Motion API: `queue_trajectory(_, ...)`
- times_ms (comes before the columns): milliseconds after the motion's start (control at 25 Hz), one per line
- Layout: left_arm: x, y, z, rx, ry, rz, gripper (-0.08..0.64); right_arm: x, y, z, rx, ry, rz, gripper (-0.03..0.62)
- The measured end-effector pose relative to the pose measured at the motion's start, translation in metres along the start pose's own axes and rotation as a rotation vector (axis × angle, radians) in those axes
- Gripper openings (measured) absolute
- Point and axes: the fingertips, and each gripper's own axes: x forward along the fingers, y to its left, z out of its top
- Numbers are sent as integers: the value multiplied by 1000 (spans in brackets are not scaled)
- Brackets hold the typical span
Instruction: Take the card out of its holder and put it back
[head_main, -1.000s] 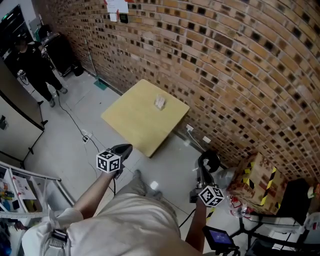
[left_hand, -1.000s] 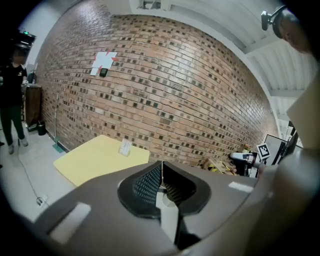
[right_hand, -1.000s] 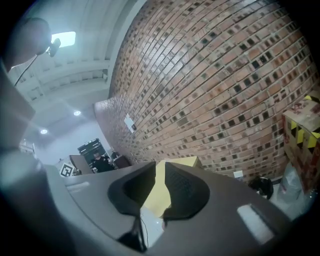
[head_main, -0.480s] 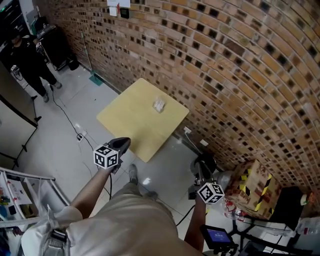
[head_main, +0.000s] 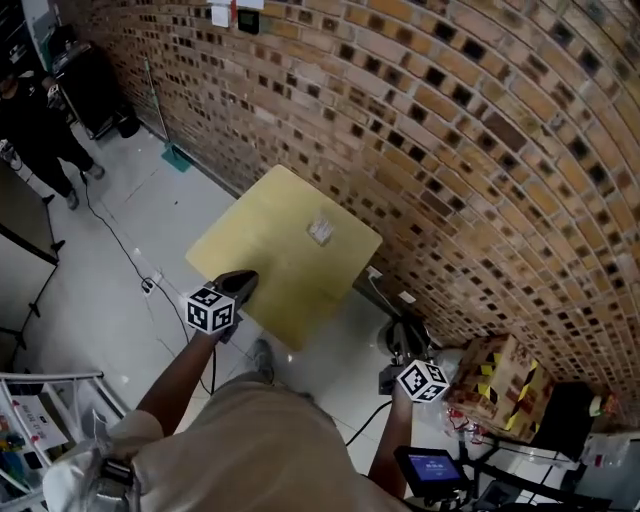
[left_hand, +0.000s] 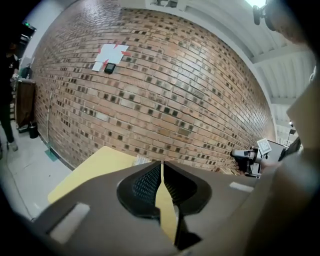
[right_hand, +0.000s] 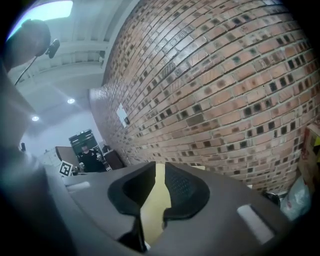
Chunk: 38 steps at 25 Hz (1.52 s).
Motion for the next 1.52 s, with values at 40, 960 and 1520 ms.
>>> queue_trajectory(40, 3, 12, 2, -1, 2, -3, 35, 8, 1, -2, 0, 6, -12, 54)
queue_trajectory(960, 64, 123, 45, -60, -47, -32, 44, 126, 40, 55, -151, 65, -4, 54)
queue_trajectory(1520, 79, 107, 99, -19, -71, 145, 44, 254, 40, 68, -214, 196, 279, 55)
